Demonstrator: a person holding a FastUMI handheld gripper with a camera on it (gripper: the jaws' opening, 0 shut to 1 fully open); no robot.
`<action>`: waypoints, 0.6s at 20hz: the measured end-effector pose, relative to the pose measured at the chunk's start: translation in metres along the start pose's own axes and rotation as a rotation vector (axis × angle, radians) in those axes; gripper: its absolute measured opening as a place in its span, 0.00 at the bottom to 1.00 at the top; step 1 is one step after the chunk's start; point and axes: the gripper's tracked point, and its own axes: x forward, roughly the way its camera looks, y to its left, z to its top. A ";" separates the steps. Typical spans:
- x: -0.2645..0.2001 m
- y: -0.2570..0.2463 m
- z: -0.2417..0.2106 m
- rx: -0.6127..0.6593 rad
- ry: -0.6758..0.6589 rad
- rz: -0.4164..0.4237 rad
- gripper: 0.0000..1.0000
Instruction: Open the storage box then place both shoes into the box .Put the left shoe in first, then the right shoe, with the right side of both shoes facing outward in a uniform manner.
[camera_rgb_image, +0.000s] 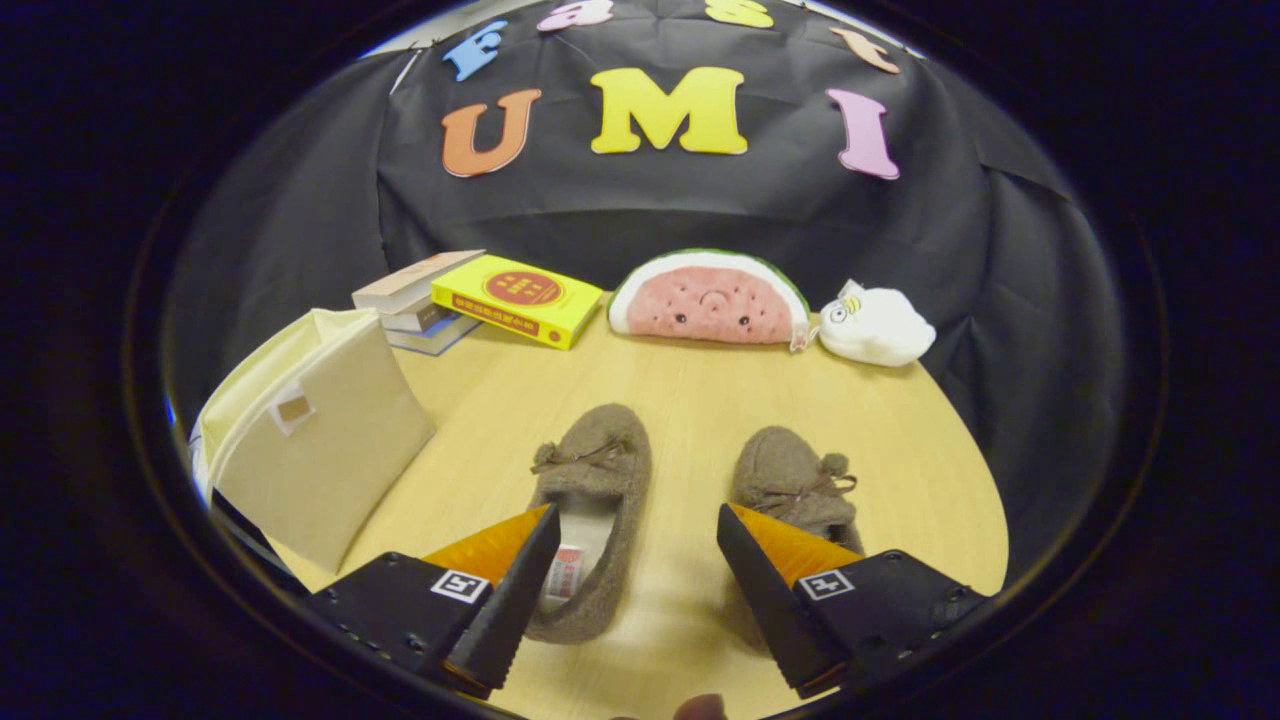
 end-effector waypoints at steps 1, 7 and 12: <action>0.007 0.003 -0.006 0.005 0.022 0.007 0.96; 0.046 0.008 -0.018 0.057 0.107 0.027 0.65; 0.061 0.013 -0.026 0.129 0.142 0.050 0.26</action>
